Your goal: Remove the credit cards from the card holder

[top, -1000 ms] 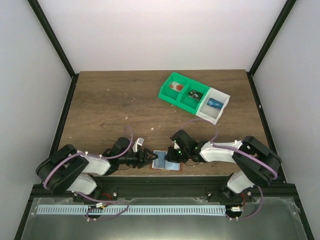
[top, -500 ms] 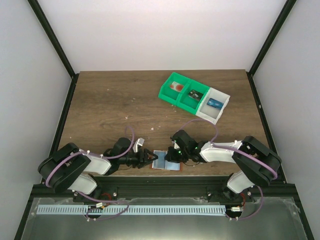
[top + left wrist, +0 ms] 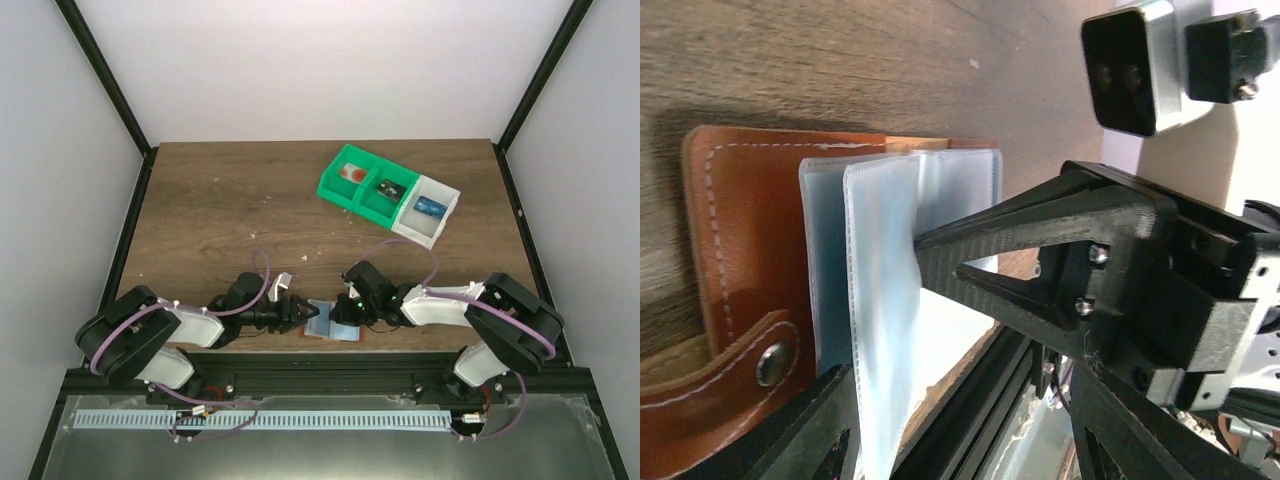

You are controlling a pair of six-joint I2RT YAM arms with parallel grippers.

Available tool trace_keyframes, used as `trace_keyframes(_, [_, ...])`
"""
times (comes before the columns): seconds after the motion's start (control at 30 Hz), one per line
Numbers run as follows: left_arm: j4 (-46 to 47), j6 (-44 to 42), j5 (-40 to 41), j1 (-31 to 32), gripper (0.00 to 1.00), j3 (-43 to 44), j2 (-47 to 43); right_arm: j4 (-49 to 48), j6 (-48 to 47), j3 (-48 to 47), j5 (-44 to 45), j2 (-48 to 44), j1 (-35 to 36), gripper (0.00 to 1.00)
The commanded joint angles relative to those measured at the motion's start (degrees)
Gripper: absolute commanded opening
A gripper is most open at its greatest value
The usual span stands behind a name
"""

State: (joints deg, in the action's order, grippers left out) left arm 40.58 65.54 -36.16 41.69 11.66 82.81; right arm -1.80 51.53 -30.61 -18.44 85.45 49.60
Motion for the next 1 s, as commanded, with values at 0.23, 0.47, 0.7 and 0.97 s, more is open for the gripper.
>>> trace_keyframes(0.23, [0.0, 1.2, -0.8, 0.8, 0.58, 1.5, -4.7, -1.0, 1.4, 1.7, 0.3, -2.5, 0.4, 0.04])
trace_keyframes(0.47, [0.3, 1.2, -1.3, 0.9, 0.59, 2.6, -3.4, 0.1, 1.7, 1.9, 2.3, -6.4, 0.4, 0.06])
trace_keyframes(0.7, [3.1, 2.4, -1.8, 1.7, 0.59, 4.0, -0.7, 3.6, 2.5, 3.5, 8.0, -13.2, 0.4, 0.08])
trace_keyframes(0.97, [4.9, 3.5, -1.8, 4.2, 0.59, 6.3, 2.3, 10.0, 3.7, 5.8, 17.5, -25.4, 0.3, 0.1])
